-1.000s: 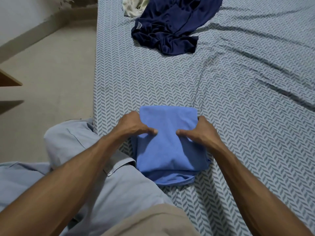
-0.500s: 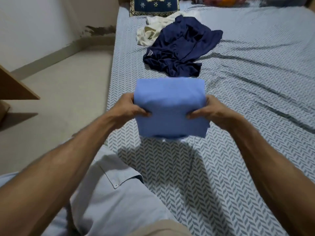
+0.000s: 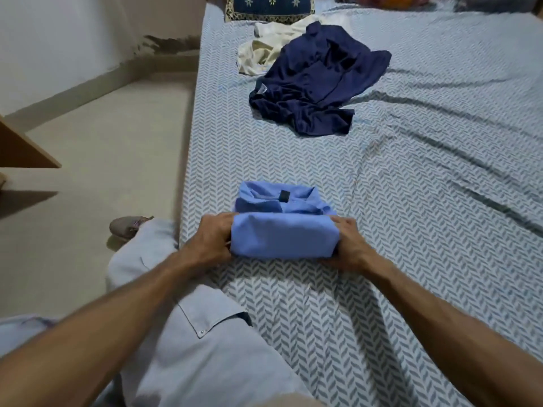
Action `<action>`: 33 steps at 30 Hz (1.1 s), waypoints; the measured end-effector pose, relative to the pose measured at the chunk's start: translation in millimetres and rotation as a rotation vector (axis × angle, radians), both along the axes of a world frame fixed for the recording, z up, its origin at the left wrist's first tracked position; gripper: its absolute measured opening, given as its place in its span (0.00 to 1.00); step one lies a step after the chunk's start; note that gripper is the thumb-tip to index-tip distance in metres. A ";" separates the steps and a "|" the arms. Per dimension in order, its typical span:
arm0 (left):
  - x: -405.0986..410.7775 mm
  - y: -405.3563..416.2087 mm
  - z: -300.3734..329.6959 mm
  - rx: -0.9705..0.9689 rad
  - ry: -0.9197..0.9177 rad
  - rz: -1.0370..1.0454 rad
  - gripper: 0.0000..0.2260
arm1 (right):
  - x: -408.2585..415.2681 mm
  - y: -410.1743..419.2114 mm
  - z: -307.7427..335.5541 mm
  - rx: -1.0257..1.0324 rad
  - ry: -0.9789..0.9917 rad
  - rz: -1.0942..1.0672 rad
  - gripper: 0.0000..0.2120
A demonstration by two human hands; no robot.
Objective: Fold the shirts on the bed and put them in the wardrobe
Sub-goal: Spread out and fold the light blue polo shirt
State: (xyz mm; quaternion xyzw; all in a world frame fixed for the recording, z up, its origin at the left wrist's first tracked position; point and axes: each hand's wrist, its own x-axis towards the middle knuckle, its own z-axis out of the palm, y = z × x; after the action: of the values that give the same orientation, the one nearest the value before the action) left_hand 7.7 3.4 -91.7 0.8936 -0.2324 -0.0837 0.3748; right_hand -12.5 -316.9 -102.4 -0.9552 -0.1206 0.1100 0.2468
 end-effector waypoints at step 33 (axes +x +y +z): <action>107.2 -38.0 41.5 0.511 0.007 -0.194 0.18 | 21.1 128.5 28.5 -0.314 -0.156 -0.092 0.04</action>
State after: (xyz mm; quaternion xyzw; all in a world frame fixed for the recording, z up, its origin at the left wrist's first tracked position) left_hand 114.9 -34.6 -50.2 0.9325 -0.2868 -0.1784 0.1282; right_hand 8.6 -188.4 -74.0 -0.9922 -0.0770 0.0417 0.0892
